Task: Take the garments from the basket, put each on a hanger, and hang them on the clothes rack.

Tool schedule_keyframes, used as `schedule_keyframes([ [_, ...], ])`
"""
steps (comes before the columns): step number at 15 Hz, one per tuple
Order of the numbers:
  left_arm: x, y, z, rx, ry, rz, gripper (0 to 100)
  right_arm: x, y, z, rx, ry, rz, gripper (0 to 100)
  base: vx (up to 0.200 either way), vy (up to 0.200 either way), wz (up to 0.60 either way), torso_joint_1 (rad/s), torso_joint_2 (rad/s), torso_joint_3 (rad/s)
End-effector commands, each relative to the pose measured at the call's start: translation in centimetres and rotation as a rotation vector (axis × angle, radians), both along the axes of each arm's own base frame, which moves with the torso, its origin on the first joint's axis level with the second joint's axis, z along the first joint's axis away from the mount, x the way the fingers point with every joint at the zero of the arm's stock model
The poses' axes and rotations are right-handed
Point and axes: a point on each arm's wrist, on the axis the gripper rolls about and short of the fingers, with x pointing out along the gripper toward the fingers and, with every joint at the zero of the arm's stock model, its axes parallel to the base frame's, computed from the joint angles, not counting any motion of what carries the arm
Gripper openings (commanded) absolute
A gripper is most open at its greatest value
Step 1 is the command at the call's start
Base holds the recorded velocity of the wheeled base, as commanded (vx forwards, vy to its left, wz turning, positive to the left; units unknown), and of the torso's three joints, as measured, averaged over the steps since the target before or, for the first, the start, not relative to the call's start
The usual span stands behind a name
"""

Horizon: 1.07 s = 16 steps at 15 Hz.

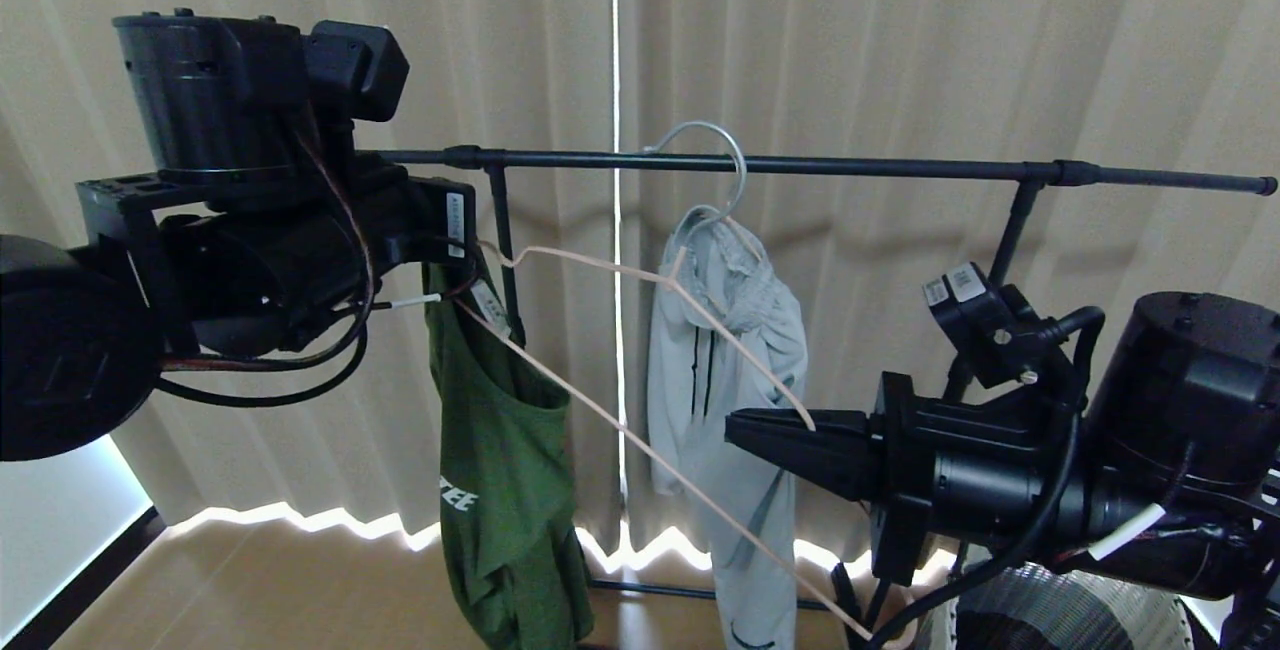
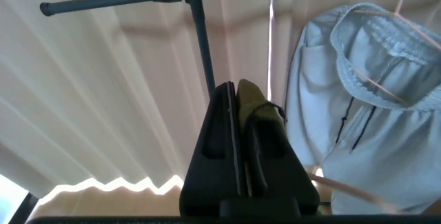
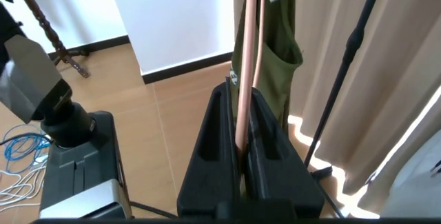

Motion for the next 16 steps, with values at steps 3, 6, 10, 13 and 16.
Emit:
schedule_keyframes([
  [3, -2.5, -0.8, 0.0, -0.023, 0.001, -0.065, 0, 1.1, 0.8, -0.5, -0.01, 0.012, -0.001, 0, 0.0, 0.0, 0.0, 0.0, 0.0, 0.0],
  [6, -3.8, -1.7, 0.3, -0.087, 0.002, -0.111, 0, 1.6, 1.3, -0.8, -0.016, 0.021, -0.003, 0, 0.0, 0.0, 0.0, 0.0, 0.0, 0.0],
  [10, -5.4, -2.9, 0.5, -0.092, 0.001, -0.203, 0, 2.8, 1.6, -1.0, -0.018, 0.022, -0.021, 0, 0.0, 0.0, 0.0, 0.0, 0.0, 0.0],
  [13, -6.3, -3.8, 0.8, -0.103, 0.005, -0.369, 0, 3.6, 1.5, -1.0, -0.017, 0.021, -0.04, 0, 0.0, 0.0, 0.0, 0.0, 0.0, 0.0],
  [16, -6.7, -3.8, 1.1, -0.115, 0.007, -0.48, 0, 3.7, 1.5, -1.1, -0.019, 0.027, -0.043, 0, 0.0, 0.0, 0.0, 0.0, 0.0, 0.0],
])
